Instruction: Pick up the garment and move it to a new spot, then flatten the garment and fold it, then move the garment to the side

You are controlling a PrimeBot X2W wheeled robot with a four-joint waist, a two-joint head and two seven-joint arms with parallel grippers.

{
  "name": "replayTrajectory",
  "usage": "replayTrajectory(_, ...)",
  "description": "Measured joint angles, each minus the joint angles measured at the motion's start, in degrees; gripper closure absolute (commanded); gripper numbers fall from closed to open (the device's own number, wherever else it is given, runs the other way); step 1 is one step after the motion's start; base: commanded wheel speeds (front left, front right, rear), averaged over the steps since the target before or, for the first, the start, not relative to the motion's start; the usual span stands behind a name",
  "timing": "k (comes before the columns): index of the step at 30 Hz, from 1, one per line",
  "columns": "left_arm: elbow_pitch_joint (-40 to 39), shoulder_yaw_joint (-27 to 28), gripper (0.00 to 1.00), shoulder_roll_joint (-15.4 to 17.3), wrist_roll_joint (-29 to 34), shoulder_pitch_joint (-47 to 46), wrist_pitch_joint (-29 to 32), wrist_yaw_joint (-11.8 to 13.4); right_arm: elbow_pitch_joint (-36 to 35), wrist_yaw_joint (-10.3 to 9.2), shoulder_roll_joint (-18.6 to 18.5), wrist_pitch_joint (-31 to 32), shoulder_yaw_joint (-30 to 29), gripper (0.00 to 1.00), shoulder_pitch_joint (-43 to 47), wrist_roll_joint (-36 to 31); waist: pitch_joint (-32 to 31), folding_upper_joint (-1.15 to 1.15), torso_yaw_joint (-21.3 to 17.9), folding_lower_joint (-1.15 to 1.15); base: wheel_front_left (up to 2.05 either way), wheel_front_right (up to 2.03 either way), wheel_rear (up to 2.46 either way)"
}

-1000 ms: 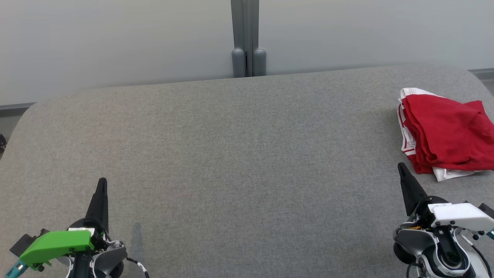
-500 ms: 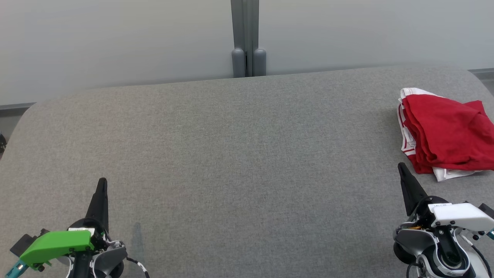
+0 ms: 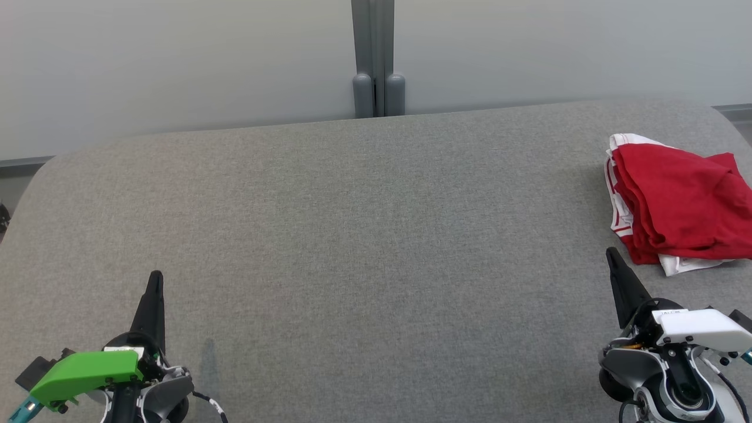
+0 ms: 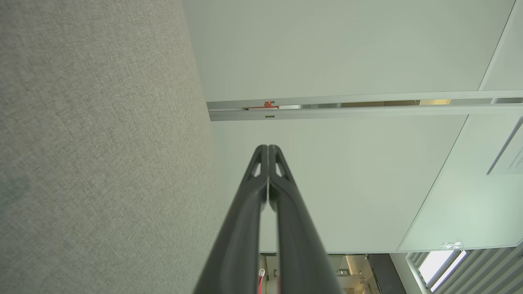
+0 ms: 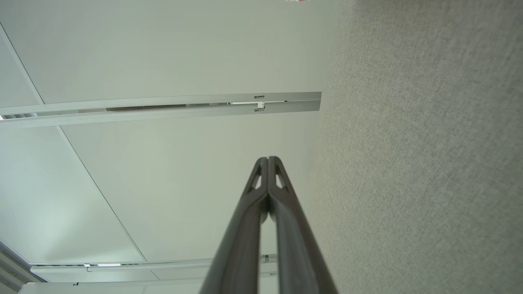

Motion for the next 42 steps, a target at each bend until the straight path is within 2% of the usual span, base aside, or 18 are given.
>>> replayTrajectory(42, 0.01, 0.30, 1.00, -0.16, 0.26, -0.02, 0.30, -0.01, 0.02, 0.00, 0.22, 0.18, -0.25, 1.00, -0.02, -0.36, 0.00, 0.00, 0.00, 0.00, 0.00, 0.00, 0.00)
